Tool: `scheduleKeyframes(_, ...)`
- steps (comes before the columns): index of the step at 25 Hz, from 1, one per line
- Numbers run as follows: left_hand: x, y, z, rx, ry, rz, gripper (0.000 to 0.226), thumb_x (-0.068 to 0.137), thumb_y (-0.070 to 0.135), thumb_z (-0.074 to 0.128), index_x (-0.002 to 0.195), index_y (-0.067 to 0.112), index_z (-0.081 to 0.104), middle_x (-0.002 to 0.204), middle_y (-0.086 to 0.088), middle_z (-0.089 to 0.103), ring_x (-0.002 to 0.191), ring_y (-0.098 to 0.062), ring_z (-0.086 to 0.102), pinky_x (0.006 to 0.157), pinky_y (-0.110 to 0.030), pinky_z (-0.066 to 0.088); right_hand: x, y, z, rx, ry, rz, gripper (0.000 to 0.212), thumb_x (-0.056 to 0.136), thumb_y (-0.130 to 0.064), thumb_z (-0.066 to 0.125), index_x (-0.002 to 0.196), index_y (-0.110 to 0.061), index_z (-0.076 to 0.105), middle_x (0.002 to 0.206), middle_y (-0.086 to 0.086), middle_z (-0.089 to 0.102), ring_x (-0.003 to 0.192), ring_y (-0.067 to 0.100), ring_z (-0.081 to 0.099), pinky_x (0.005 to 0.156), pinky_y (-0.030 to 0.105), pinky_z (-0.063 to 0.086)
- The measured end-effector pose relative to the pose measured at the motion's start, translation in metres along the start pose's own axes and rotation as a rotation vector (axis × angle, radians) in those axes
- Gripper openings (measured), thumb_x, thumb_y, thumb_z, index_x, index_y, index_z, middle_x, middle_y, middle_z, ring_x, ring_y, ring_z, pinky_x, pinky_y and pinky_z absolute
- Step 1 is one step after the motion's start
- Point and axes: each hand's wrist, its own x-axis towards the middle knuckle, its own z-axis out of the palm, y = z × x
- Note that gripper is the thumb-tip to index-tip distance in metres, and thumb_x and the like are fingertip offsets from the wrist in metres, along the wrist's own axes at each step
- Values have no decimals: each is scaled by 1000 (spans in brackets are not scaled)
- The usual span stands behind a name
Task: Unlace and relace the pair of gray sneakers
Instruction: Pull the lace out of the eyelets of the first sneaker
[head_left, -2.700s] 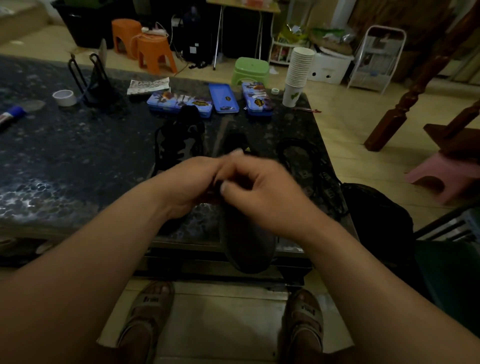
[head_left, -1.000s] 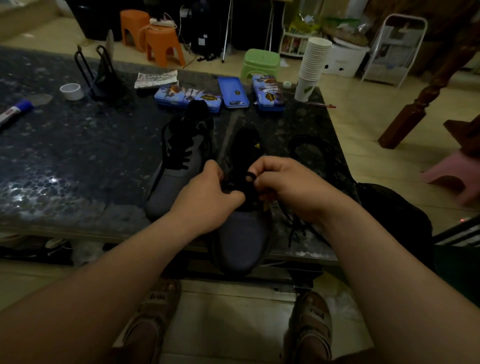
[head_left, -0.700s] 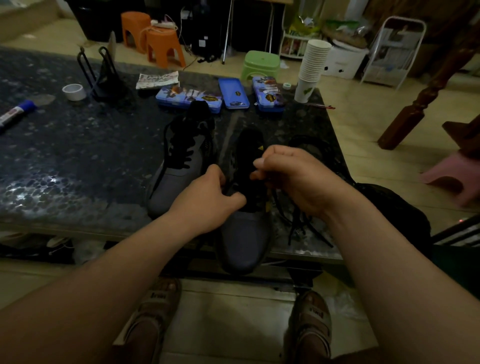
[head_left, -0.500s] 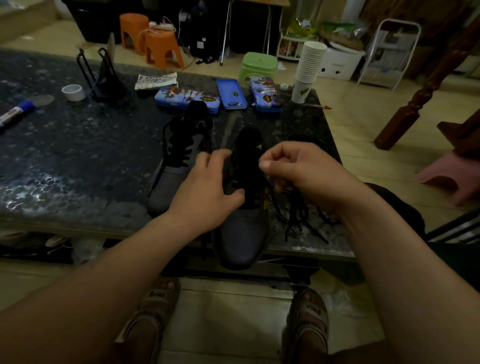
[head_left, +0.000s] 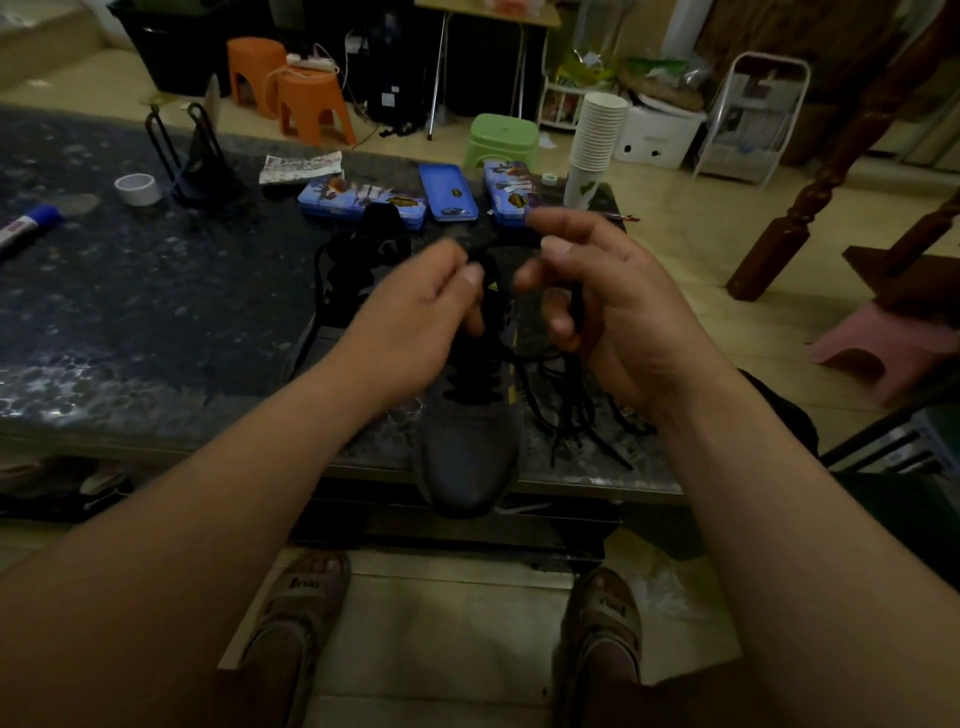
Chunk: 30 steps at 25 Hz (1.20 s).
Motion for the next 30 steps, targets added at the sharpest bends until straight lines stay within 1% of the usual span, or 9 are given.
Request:
scheduleKeyframes(4,-8,38,-20,-417,-59,-2,27,103,19,48,77,14,52,57,-1,39,47,-13,30,45,-23,27,3,18,-10,-306,139,264,25,107,-29,50,100,-14,68,65,2,66,49,15,50,43,23,36)
scheduleKeyframes(7,-18,41,-28,-175,-355,-92,38,99,27,56,66,9,64,51,-2,49,45,-12,40,45,-22,34,2,37,-11,-424,136,363,21,106,-18,51,95,-10,67,70,5,70,59,21,61,55,30,50)
scheduleKeyframes(9,-26,26,-31,154,-560,-198,40,104,36,57,74,15,74,67,2,69,60,-8,62,59,-23,51,3,48,-14,-480,210,354,20,104,-15,52,94,-11,68,80,8,71,70,24,65,66,40,54)
scheduleKeyframes(11,-27,-2,-25,449,-432,-96,24,103,36,58,86,27,73,87,8,70,85,-9,67,77,-28,53,3,60,-19,-589,233,350,16,102,-14,55,93,-16,69,89,8,73,78,25,70,76,47,61)
scheduleKeyframes(15,-9,-29,-2,488,-104,104,12,102,24,60,110,26,67,98,12,51,87,-3,51,73,-19,39,8,70,-10,-709,240,293,23,98,-41,65,93,-18,67,86,4,71,77,20,67,73,45,57)
scheduleKeyframes(19,5,-28,17,580,-168,72,12,99,34,61,109,28,66,97,10,57,92,-16,59,77,-37,50,29,65,5,-805,233,247,52,92,-68,59,87,-16,60,79,-2,61,72,15,58,60,34,40)
scheduleKeyframes(24,13,-28,14,628,-201,11,6,96,41,63,101,40,62,85,15,59,90,-13,60,85,-40,44,49,65,-1,-920,154,248,36,93,-38,59,70,-11,55,67,4,55,66,22,54,56,35,35)
scheduleKeyframes(28,21,-29,17,647,-379,-71,35,97,35,57,130,47,60,93,18,48,100,-12,52,98,-47,44,46,67,-20,-580,93,306,27,95,-28,64,71,-18,58,65,4,48,60,19,45,62,38,33)
scheduleKeyframes(30,26,-30,20,622,-394,-92,29,99,37,56,125,48,63,90,19,47,96,-12,52,100,-50,45,43,70,-24,-524,79,311,29,96,-30,65,68,-22,60,66,3,50,62,19,45,63,38,33)
